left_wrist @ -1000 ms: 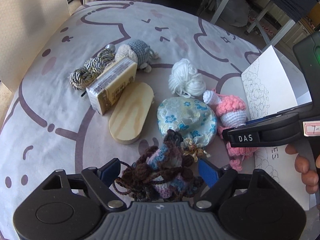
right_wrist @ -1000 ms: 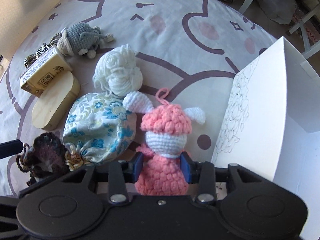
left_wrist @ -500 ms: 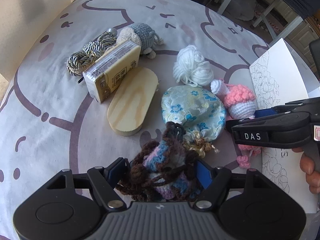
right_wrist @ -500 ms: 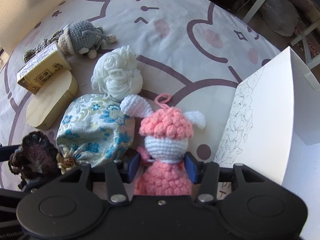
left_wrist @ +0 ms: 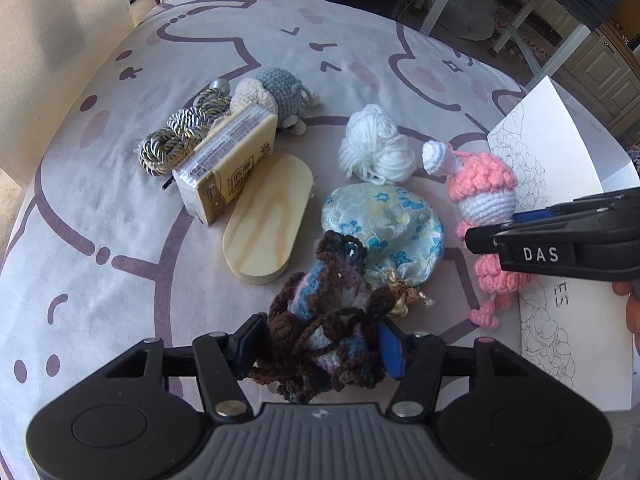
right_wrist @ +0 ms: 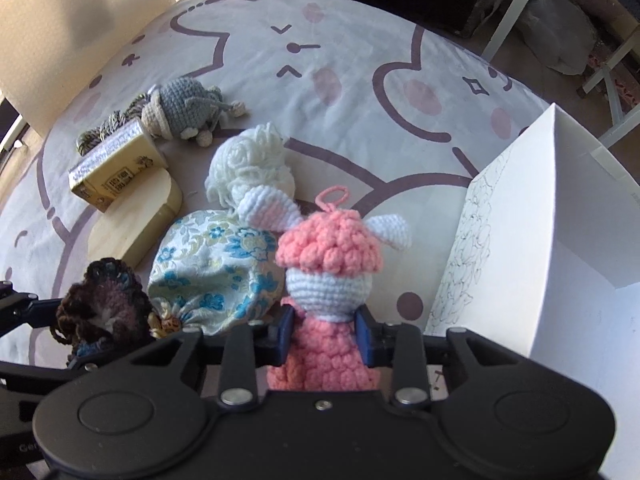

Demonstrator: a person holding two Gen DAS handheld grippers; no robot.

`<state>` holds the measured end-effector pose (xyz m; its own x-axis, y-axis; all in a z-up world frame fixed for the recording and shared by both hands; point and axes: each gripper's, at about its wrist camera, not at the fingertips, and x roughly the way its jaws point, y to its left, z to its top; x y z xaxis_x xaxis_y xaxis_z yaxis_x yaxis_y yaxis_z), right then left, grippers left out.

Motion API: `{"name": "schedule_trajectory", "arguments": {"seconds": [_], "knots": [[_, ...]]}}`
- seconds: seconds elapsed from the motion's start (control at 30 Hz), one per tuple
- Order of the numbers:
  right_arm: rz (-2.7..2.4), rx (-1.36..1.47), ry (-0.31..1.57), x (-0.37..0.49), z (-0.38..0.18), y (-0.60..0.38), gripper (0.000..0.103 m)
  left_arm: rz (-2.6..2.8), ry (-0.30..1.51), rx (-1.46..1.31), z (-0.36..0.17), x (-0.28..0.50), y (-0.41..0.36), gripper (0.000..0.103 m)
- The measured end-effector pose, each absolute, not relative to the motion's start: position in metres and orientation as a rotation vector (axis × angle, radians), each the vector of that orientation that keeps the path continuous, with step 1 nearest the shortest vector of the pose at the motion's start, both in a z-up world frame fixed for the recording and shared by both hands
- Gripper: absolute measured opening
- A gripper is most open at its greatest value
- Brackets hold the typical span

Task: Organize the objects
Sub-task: 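Lift both held dolls and carry them over the white box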

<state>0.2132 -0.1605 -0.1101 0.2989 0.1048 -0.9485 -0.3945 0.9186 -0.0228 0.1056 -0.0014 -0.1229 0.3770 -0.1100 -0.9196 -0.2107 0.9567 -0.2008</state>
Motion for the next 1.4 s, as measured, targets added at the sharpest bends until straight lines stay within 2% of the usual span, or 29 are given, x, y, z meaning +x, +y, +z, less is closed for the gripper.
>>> {"name": "schedule_trajectory", "arguments": {"seconds": [0.53,1.4], "knots": [[0.312,-0.035,1.148,0.163,-0.048,-0.192,0.033,0.035,1.08,-0.27,-0.071,0.088,0.001,0.059],[0.244,0.075,1.12,0.087,-0.045,-0.219,0.034,-0.03,1.074,-0.166,-0.049,0.058,-0.02,0.06]]}}
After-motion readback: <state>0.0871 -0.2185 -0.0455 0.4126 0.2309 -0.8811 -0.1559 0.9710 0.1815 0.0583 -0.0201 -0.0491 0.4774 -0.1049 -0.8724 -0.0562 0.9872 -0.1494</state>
